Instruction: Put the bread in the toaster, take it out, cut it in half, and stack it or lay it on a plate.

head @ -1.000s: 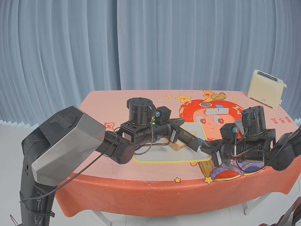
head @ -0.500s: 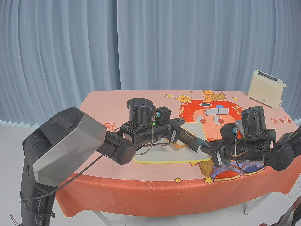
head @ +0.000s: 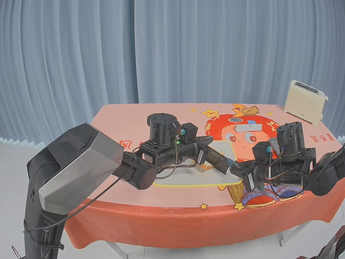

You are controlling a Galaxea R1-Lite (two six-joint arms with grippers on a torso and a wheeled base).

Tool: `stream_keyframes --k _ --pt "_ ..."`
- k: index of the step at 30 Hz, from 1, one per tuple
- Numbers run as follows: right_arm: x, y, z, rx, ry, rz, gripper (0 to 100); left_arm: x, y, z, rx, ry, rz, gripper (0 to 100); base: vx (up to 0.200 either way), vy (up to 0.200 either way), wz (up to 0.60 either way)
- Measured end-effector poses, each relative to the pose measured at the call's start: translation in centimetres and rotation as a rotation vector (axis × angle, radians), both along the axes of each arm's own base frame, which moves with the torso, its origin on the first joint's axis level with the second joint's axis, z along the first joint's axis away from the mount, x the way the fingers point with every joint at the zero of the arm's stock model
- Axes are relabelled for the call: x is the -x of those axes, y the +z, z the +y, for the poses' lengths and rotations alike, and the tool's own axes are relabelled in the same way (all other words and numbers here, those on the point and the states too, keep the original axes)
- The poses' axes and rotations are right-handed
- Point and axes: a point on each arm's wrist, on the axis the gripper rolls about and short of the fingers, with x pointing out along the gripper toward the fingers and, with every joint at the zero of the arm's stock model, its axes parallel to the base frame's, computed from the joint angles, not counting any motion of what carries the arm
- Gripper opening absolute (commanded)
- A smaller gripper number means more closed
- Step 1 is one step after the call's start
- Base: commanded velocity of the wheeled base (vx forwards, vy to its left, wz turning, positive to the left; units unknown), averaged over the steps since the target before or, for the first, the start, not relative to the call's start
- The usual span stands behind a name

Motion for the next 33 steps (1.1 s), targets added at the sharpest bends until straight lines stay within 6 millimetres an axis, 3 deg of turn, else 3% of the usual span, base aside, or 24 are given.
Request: stream_keyframes --k 33 --pt "-0.43 0.16 0.24 -0.017 0.0 -0.032 0 -0.17 0.22 0.05 0.005 0.006 -0.002 0 0.0 0.0 0.0"
